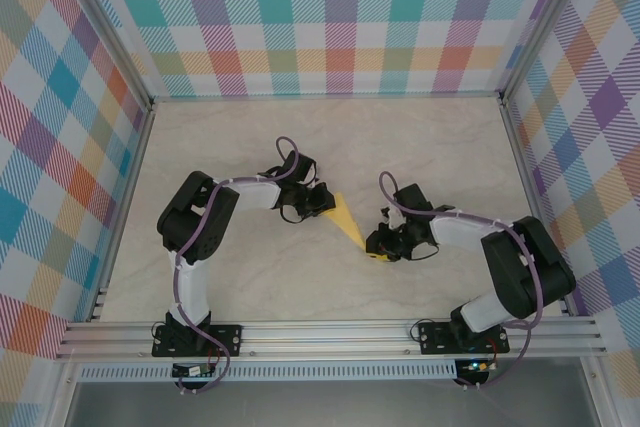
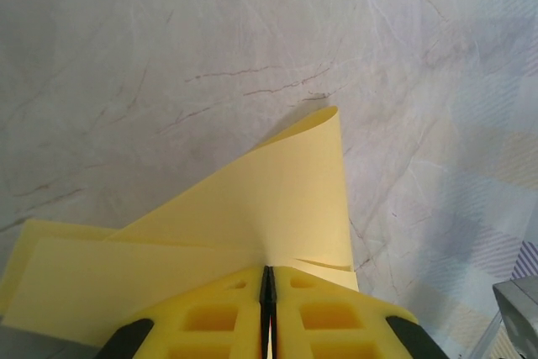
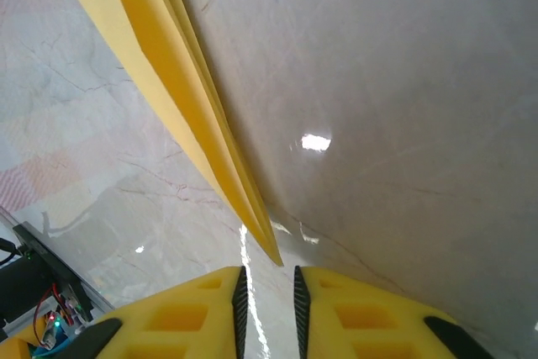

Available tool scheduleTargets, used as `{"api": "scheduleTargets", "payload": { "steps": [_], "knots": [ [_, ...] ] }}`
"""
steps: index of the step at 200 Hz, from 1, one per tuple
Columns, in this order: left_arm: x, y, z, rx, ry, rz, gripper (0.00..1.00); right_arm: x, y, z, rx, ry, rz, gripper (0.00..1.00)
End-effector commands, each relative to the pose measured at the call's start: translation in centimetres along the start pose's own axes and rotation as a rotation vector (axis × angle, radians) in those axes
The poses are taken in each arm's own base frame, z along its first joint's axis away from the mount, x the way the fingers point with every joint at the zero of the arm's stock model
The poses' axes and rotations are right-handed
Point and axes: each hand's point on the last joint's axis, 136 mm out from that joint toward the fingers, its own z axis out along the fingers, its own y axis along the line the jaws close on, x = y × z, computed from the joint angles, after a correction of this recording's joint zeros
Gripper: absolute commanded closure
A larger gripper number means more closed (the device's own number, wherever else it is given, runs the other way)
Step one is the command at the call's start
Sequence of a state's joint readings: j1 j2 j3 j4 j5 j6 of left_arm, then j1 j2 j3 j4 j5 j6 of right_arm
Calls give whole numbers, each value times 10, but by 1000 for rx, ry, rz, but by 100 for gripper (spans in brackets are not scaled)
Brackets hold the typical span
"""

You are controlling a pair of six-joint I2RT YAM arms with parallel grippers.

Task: Fold a paper plane with a square sheet of paper (pick it up from the middle)
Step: Fold the wing for the fifth time at the center of the table.

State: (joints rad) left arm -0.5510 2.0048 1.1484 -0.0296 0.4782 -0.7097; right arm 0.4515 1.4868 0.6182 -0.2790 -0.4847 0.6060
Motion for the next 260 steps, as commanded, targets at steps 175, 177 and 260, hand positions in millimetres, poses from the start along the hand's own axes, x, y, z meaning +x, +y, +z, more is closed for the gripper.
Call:
{"api": "scheduleTargets", "payload": {
  "steps": [175, 177, 260],
  "knots": [
    [13, 43, 8, -132, 60, -61, 83, -62, 18, 26, 31, -1, -7, 66],
    [13, 42, 8, -131, 59, -60, 83, -62, 18, 26, 30, -1, -7, 66],
    [-2, 11, -48, -261, -42, -31, 51, -61, 29, -3, 22, -101, -34, 64]
  ]
}}
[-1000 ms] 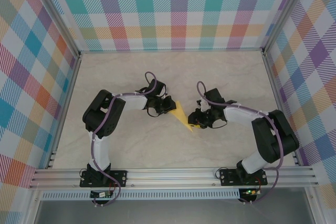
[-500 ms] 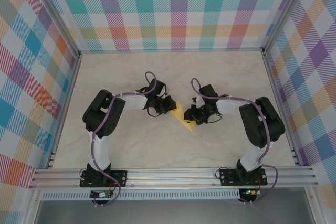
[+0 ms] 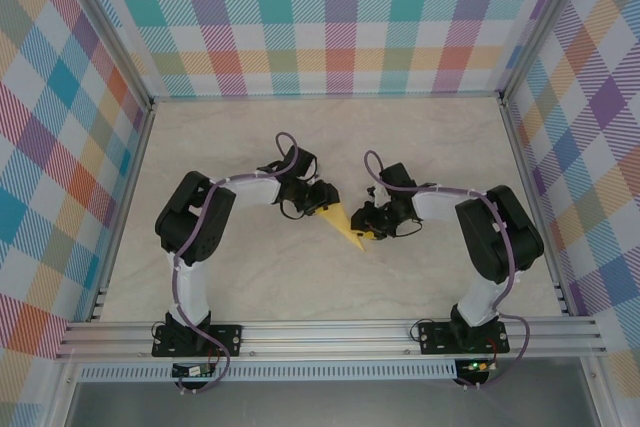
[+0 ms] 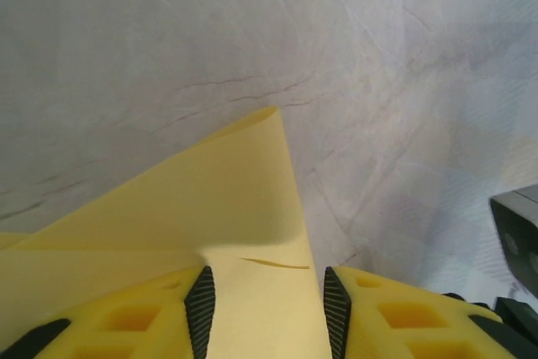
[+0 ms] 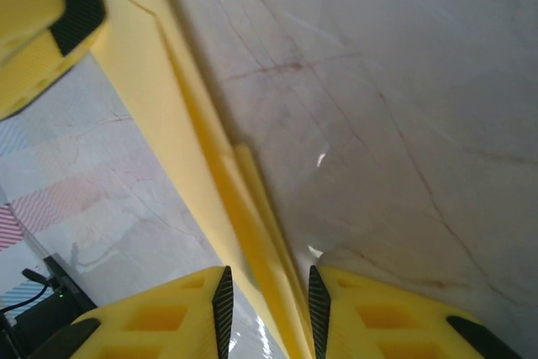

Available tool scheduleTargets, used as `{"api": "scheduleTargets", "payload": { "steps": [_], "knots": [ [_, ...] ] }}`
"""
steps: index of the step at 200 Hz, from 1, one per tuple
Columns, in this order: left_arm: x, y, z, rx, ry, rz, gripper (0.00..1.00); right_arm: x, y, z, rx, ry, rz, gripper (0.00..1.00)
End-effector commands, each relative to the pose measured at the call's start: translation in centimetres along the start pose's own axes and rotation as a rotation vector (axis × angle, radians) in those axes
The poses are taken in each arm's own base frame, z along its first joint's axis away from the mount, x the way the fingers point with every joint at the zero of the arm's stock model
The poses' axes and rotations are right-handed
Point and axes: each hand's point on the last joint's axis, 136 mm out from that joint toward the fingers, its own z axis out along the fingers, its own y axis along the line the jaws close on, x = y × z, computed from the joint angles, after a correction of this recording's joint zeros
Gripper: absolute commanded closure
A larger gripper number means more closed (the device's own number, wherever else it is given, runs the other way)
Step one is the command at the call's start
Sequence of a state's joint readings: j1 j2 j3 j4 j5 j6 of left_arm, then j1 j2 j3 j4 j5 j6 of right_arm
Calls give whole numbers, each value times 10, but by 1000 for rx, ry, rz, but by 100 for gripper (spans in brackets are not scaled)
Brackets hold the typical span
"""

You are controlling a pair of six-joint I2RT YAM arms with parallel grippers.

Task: Fold a paper plane with a square sheet of paper (pick it up from the middle)
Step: Fold the wing for the fifth time at the center of the table.

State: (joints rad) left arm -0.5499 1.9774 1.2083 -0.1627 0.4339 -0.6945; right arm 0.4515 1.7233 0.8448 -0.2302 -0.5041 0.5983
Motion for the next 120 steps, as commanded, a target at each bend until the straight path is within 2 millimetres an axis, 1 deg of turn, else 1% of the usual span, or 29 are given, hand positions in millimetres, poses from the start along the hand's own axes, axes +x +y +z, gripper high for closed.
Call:
{"api": "scheduleTargets", "payload": {
  "steps": [1, 14, 24, 40, 49, 54, 69, 75, 80, 89, 106, 120],
  "knots": [
    [3, 18, -34, -210, -37, -28, 51, -5, -2, -24, 64, -90, -4, 64],
    [7, 22, -47, -309, -49, -53, 45, -12, -14, -36, 133, -149, 13, 64],
    [11, 22, -54, -369, -57, -54, 43, -18, -19, -42, 139, -176, 29, 63],
    [18, 18, -59, -430, -69, -42, 39, -23, -15, -44, 92, -181, 29, 62],
    [22, 17, -59, -452, -71, -43, 34, -24, -10, -43, 63, -170, 14, 62],
    [24, 16, -58, -460, -69, -45, 32, -24, -6, -42, 47, -163, 6, 62],
    [30, 11, -51, -461, -53, -47, 30, -25, 5, -40, -13, -151, -17, 61],
    [31, 9, -49, -465, -53, -46, 23, -25, 7, -39, -29, -146, -23, 60],
    [32, 8, -47, -468, -51, -46, 13, -26, 9, -38, -39, -144, -25, 60],
    [32, 5, -41, -458, -46, -51, 4, -26, 11, -36, -51, -134, -30, 60],
    [31, -3, -30, -409, -35, -70, 3, -25, 14, -32, -69, -109, -38, 60],
    [28, -5, -25, -405, -37, -81, 2, -25, 17, -30, -93, -91, -42, 60]
  ]
}}
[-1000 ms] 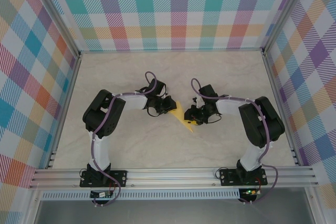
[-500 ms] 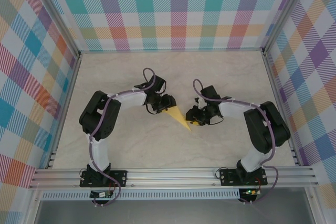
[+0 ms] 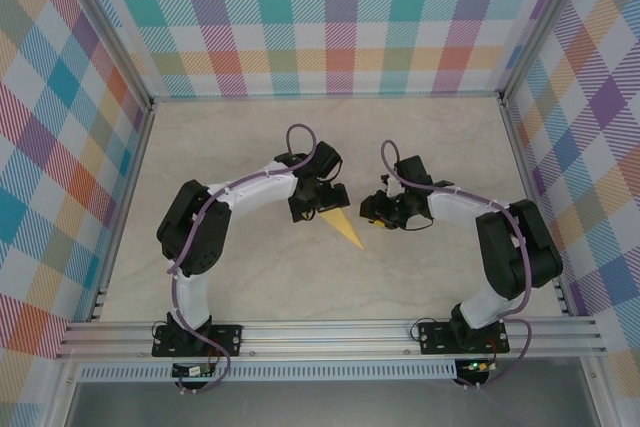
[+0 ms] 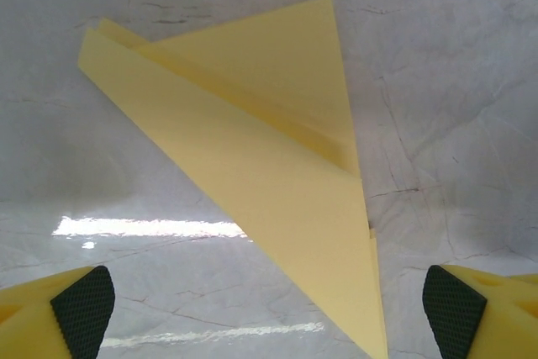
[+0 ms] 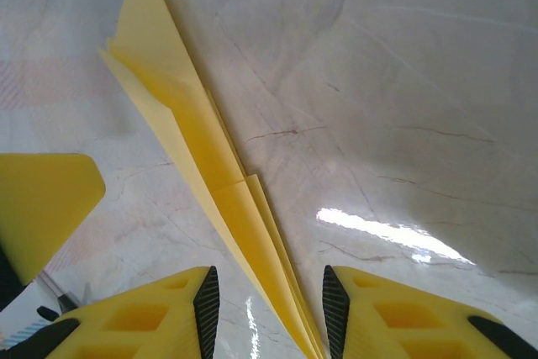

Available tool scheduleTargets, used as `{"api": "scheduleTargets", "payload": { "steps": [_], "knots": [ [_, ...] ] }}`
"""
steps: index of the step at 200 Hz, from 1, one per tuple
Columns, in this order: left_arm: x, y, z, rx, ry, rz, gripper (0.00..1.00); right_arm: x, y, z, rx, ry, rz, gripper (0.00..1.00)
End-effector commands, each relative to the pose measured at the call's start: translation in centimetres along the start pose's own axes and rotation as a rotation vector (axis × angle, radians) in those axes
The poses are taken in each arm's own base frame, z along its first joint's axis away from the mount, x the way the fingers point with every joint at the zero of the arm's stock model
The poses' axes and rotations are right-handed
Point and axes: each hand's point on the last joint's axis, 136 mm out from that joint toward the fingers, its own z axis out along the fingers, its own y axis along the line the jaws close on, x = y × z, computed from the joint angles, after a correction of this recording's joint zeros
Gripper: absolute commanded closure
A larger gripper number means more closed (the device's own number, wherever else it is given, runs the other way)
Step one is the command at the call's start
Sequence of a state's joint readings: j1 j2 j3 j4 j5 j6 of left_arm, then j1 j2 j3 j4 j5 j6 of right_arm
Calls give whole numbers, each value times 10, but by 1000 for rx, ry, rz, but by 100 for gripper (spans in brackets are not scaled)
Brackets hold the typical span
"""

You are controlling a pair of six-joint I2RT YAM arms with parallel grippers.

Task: Fold a paper plane with a square sheet of paper (pick it up from the middle)
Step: Fold the wing for the fifth time at the center of the table, then move a paper plane to the center of the table.

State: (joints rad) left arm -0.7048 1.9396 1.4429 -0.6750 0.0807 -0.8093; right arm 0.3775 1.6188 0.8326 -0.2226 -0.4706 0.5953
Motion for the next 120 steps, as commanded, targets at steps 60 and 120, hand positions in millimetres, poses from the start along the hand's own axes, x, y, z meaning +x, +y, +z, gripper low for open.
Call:
{"api": "scheduleTargets", "payload": {
  "steps": [60, 120],
  "knots": [
    [-5, 5, 26, -148, 59, -49, 8, 1, 16, 10, -86, 58, -27, 60],
    [7, 24, 18, -177, 62, -42, 32, 0, 24, 17, -104, 86, -38, 59]
  ]
}}
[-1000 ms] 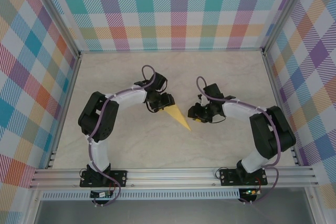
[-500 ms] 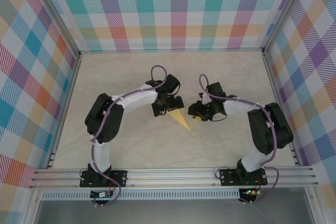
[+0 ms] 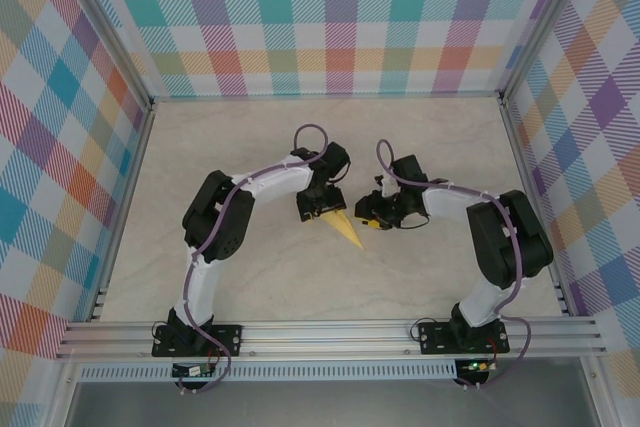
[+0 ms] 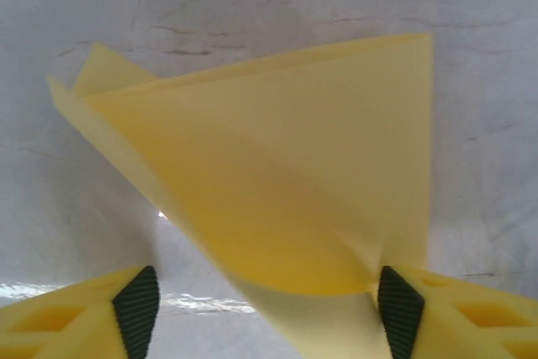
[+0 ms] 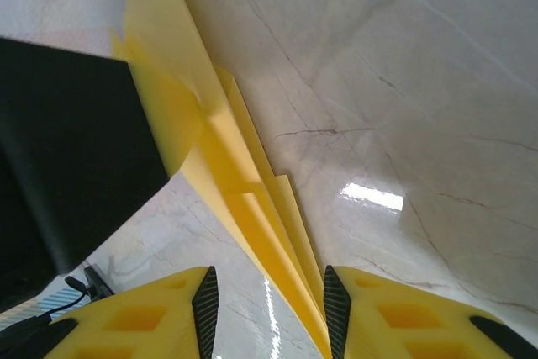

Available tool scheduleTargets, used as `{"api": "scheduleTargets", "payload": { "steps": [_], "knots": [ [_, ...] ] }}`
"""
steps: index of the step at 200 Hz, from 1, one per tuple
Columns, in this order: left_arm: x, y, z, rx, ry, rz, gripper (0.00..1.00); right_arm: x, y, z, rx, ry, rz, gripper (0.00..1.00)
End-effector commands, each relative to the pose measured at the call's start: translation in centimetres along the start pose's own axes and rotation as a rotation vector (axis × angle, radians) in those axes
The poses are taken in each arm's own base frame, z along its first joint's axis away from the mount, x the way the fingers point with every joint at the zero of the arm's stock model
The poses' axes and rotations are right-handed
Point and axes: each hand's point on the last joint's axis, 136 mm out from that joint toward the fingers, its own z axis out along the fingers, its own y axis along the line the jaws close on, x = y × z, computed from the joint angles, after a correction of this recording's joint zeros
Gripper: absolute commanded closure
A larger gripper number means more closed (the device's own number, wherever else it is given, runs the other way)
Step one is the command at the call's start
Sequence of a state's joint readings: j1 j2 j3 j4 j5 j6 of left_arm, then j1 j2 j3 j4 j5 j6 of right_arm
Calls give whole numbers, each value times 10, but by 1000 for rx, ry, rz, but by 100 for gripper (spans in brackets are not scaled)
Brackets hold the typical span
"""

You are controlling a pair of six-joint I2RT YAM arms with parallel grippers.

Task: Fold a paper plane with a square sheet of paper (pick it up from the middle)
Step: Move a paper plane to the center of the table.

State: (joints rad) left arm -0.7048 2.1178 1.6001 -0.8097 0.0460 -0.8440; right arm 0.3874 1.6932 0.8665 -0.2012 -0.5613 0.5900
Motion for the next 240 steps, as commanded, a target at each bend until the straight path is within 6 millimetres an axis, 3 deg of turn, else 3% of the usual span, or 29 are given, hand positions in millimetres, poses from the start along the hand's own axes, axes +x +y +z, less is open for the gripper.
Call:
{"api": "scheduleTargets", "payload": {
  "steps": [1, 59, 105, 172, 228, 240],
  "knots": [
    [10, 16, -13, -28, -1, 2, 33, -5, 14, 4, -40, 14, -38, 59],
    [16, 17, -28, 54, -32, 1, 32, 1, 33, 17, -87, 93, -102, 56],
    [23, 30, -28, 50, -33, -8, 35, -1, 23, 26, -29, 100, -103, 55],
    [30, 39, -28, 61, -42, -6, 44, 2, 22, 29, -16, 131, -138, 55],
    [32, 42, -23, 50, -35, -2, 47, -16, 9, 17, 128, 25, -174, 52],
    [32, 42, -22, 51, -33, -2, 47, -15, 15, 21, 89, 52, -186, 52]
  ]
}}
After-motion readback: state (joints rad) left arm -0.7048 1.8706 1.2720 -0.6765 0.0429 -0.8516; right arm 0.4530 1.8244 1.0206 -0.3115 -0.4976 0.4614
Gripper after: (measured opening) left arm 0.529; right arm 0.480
